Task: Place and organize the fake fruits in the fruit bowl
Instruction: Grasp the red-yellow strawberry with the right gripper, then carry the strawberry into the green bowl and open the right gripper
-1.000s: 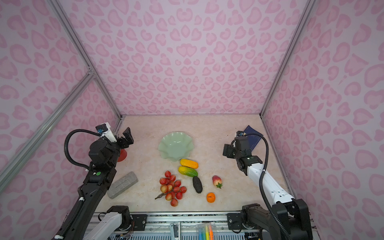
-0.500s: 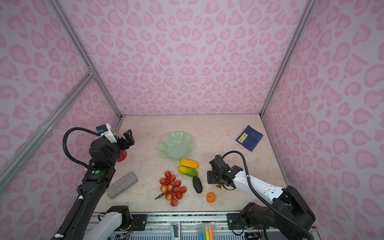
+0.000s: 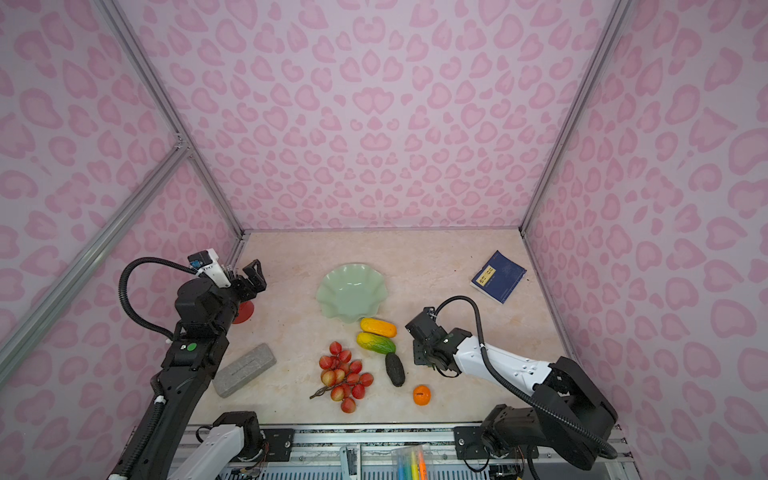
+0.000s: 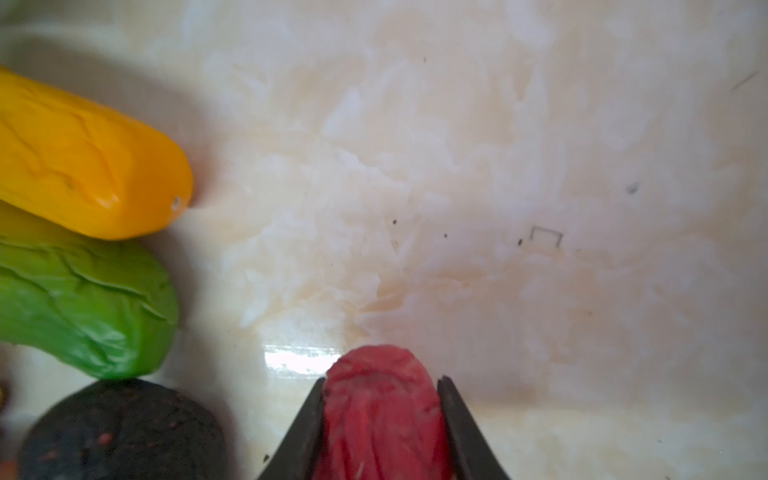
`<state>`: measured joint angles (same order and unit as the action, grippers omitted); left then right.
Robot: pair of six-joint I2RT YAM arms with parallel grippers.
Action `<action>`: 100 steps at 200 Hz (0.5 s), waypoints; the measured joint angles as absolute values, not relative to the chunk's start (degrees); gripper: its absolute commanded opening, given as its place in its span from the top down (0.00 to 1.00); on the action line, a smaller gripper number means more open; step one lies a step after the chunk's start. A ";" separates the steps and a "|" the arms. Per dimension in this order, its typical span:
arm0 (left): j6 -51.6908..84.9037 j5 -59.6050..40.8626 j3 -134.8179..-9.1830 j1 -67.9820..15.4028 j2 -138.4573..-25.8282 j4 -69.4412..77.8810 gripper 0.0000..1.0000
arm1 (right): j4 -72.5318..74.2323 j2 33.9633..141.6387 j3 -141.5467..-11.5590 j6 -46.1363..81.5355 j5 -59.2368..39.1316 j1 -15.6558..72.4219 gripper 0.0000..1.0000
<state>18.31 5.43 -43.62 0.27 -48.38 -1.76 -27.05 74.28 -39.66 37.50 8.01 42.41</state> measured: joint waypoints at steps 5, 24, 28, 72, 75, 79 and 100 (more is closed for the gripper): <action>18.31 5.43 -43.62 0.30 -48.27 -1.76 0.03 | -27.22 73.89 -40.66 37.12 8.64 42.37 0.67; 18.35 5.43 -43.62 0.38 -48.14 -1.76 0.03 | -26.55 73.47 -45.34 35.07 10.79 42.39 0.67; 18.37 5.43 -43.62 0.40 -48.14 -1.76 0.03 | -26.06 73.76 -46.48 34.59 11.09 42.39 0.67; 18.79 5.41 -43.62 0.64 -48.14 -1.76 0.03 | -18.59 87.81 -64.25 28.73 12.03 42.44 0.67; 18.76 5.39 -43.62 0.64 -48.10 -1.76 0.03 | -18.28 89.14 -65.63 28.40 11.64 42.48 0.67; 18.76 5.41 -43.62 0.69 -48.07 -1.76 0.03 | -17.76 91.29 -67.75 27.86 11.42 42.54 0.67; 18.76 5.67 -43.62 0.75 -47.40 -1.78 0.03 | -15.42 100.88 -76.01 25.67 8.71 43.07 0.67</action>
